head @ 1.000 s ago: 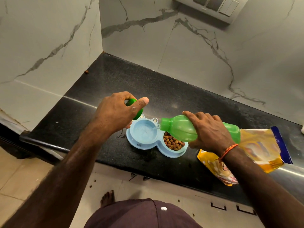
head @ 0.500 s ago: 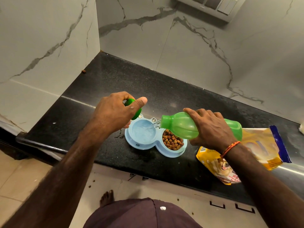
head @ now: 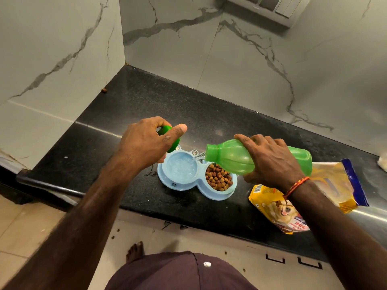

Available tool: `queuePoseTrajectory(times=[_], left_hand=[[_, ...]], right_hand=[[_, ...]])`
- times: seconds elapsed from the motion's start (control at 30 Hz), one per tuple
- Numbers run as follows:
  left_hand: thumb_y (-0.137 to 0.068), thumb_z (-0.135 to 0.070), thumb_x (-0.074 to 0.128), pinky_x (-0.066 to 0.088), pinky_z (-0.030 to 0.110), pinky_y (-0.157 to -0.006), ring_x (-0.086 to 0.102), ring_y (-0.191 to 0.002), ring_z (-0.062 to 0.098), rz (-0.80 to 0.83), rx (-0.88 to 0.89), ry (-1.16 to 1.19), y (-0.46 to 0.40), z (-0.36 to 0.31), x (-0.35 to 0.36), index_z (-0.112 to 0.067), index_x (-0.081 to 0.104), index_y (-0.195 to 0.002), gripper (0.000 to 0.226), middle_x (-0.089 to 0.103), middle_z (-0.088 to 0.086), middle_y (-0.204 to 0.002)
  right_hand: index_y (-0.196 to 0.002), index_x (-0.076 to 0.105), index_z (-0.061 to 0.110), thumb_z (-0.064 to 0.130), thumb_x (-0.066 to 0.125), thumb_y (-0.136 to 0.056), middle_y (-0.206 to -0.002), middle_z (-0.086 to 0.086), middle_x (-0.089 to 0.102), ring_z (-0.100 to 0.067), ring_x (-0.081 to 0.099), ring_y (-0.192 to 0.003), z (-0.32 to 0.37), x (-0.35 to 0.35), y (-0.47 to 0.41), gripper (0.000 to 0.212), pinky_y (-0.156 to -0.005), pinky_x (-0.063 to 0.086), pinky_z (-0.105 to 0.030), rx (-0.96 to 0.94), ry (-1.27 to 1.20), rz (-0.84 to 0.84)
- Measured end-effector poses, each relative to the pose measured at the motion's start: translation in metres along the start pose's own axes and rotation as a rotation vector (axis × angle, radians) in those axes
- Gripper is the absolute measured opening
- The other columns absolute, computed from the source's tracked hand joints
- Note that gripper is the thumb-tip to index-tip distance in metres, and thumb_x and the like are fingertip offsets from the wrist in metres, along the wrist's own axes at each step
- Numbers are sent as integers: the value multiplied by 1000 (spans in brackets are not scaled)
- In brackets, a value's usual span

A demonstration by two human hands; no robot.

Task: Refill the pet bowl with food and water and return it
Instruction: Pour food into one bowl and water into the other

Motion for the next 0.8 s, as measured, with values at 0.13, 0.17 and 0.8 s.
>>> queuePoseTrajectory(times=[0.13,0.17,0.8], left_hand=[[-83,-76,56,66,35,-64,74,-67,14,-3,6,-7,-2,1,1,-27,65,-111,58,68,3,-101],[-83,-77,56,66,35,-64,74,-67,14,-1,9,-14,-3,1,1,-27,65,-112,58,68,3,-101],[-76,-79,59,62,45,-82,68,-91,20,68,81,-105,-8,-10,-5,-26,50,-129,76,58,-2,-109]], right_hand=[[-160,16,32,62,85,-60,-136,-7,53,-28,55,-116,-1,-1,1,125,-100,42,-45,3,17,-8],[-160,16,32,62,85,-60,-136,-7,53,-28,55,-116,-2,-1,1,125,-99,43,-45,3,18,-9],[-159,17,32,64,80,-66,-136,-4,53,-26,55,-116,13,14,10,117,-100,42,-43,123,-261,-83]])
Point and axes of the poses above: each hand's wrist, its own y-axis away from the middle knuckle, its own x-axis out of the palm, z = x × y, the point moved 10 cm from there along -y, towards the middle knuckle
